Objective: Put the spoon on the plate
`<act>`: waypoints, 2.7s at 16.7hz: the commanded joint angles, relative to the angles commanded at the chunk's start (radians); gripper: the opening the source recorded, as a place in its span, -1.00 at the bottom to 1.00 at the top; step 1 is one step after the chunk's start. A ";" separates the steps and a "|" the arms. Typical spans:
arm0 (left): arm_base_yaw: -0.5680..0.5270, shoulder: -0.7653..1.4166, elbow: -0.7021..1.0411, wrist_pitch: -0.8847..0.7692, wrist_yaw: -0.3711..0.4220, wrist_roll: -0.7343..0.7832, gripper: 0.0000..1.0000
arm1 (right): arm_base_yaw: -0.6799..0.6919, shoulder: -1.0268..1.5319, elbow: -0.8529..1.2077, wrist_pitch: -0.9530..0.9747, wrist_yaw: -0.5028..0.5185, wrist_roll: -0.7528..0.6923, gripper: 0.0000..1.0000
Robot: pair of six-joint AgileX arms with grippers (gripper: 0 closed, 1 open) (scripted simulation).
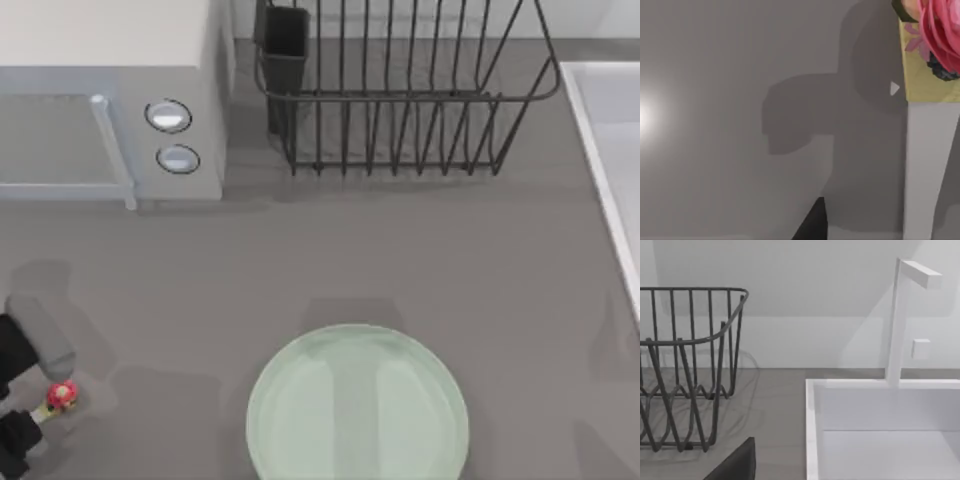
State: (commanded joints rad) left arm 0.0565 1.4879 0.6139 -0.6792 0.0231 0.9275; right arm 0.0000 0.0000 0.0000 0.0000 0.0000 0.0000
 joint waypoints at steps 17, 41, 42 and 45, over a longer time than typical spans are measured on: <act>-0.006 -0.171 0.287 -0.462 0.000 -0.007 -1.00 | 0.000 0.000 0.000 0.000 0.000 0.000 1.00; -1.032 0.454 0.828 -0.374 -0.010 -0.313 -1.00 | 0.000 0.000 0.000 0.000 0.000 0.000 1.00; -1.033 0.451 0.827 -0.376 -0.008 -0.311 -1.00 | 0.000 0.000 0.000 0.000 0.000 0.000 1.00; -1.047 0.434 0.818 -0.389 0.002 -0.295 -1.00 | 0.000 0.000 0.000 0.000 0.000 0.000 1.00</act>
State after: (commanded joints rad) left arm -0.9902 1.9221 1.4324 -1.0679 0.0251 0.6323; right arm 0.0000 0.0000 0.0000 0.0000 0.0000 0.0000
